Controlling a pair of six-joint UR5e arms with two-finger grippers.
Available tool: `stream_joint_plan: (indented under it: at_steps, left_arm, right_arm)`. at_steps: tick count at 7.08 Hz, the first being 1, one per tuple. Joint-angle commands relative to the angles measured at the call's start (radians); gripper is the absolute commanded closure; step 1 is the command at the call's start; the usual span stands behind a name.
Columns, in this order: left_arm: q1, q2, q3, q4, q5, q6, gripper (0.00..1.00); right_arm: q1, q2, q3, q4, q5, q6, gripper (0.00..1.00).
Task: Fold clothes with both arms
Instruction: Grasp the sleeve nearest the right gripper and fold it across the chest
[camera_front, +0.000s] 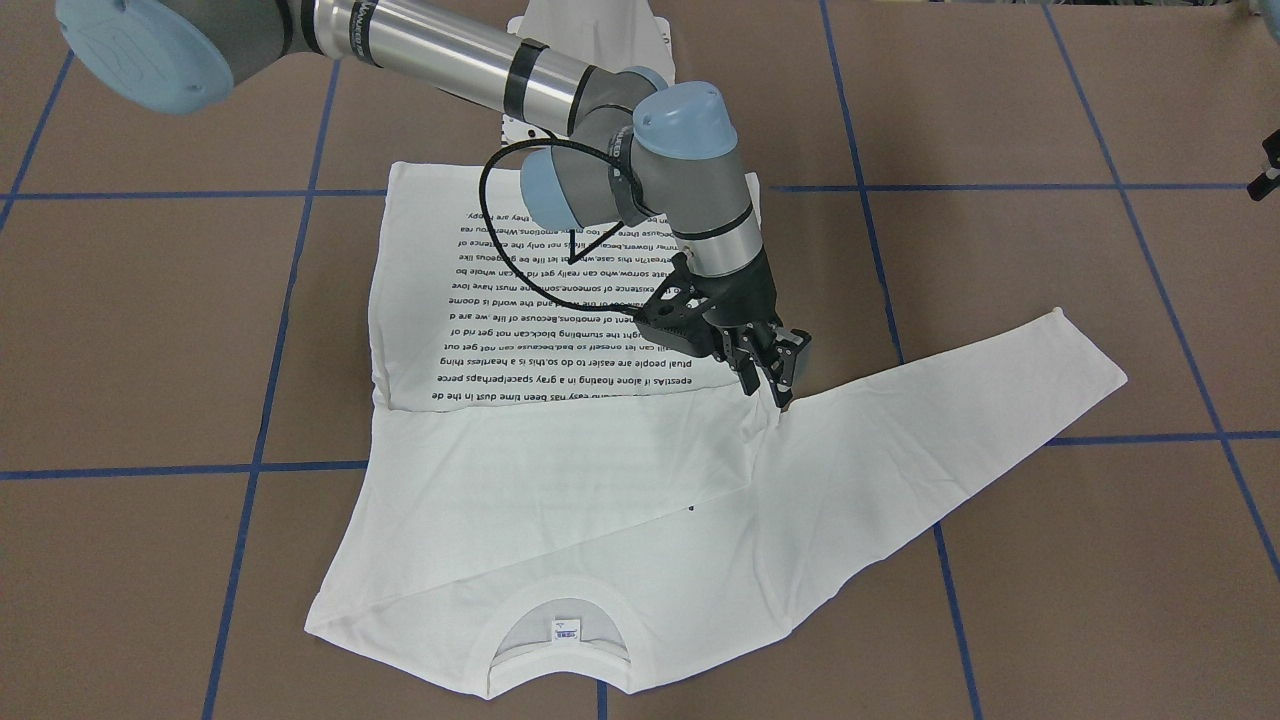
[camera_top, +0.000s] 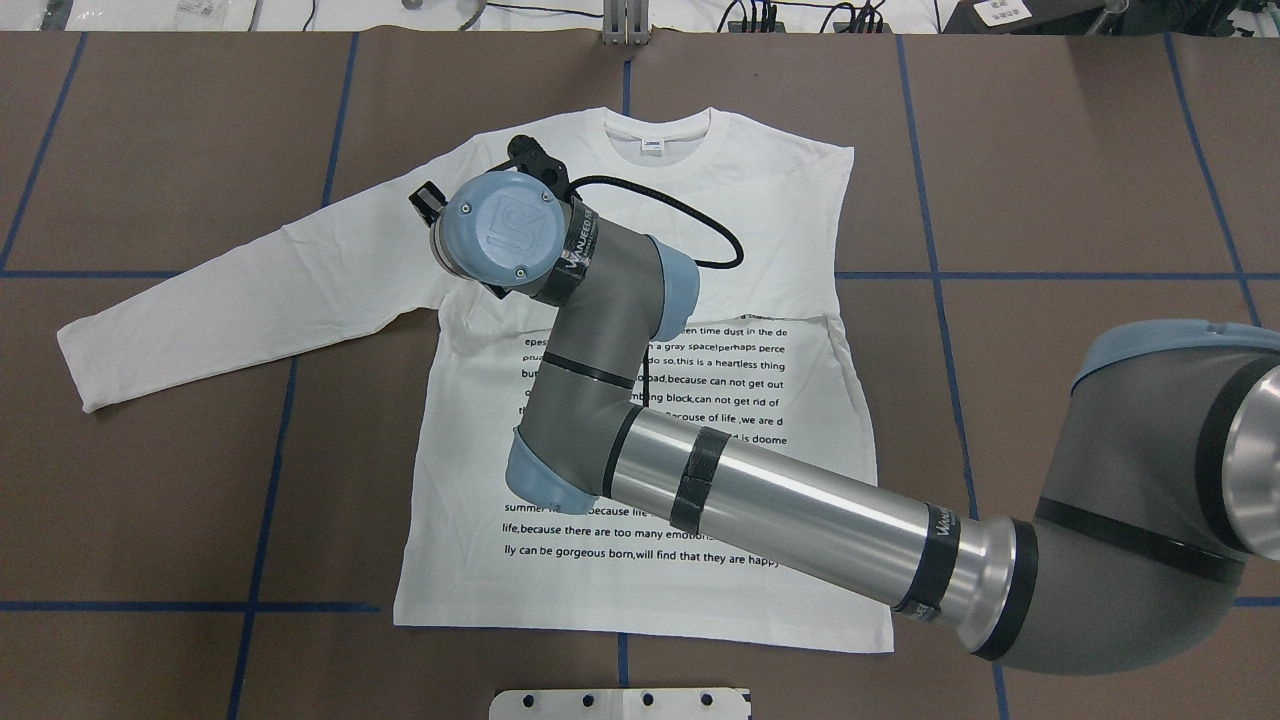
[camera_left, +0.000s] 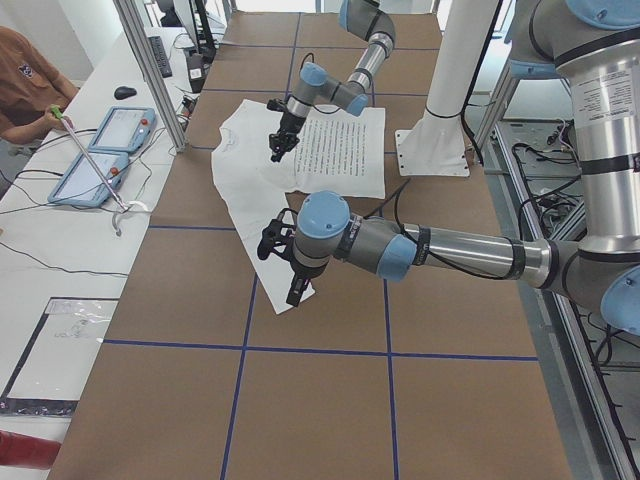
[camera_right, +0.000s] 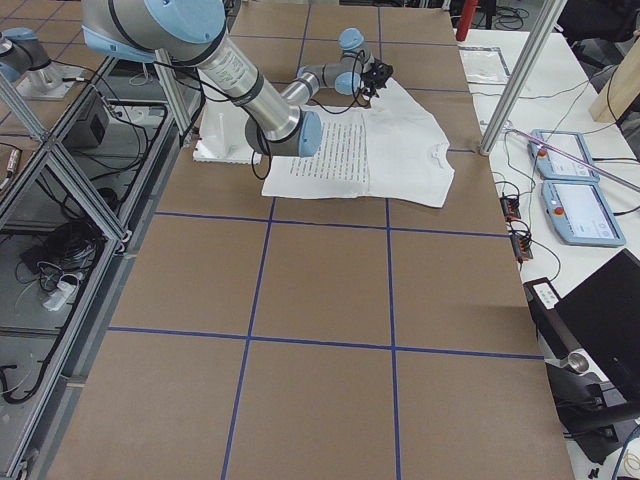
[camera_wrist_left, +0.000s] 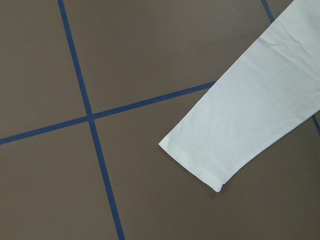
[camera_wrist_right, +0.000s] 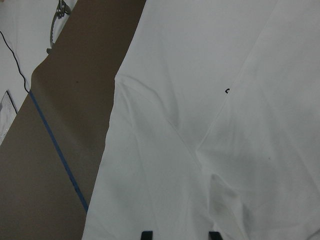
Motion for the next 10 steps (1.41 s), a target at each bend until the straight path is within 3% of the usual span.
stream_joint_plan:
  at_steps: [1,3,6,8,10]
  left_arm:
    - [0.004,-0.005,0.056,-0.006,0.000,-0.031,0.00]
    - [0.067,-0.120,0.198,-0.008,-0.026,-0.184,0.03]
    - [0.241,-0.182,0.348,-0.245,-0.048,-0.380,0.03]
    - [0.291,-0.232,0.459,-0.356,-0.048,-0.460,0.07]
    - [0.326,-0.292,0.526,-0.358,-0.048,-0.482,0.13]
  right_arm:
    - [-0.001,0.004,0.016,-0.002,0.004,0.003,0.01]
    - [0.027,-0.162,0.236,-0.005,0.057,-0.001,0.01]
    - [0.190,-0.498,0.589,-0.014,0.322,-0.082,0.01]
    - [0.245,-0.620,0.682,-0.006,0.370,-0.130,0.01]
    - [0.246,-0.642,0.684,-0.003,0.372,-0.132,0.01]
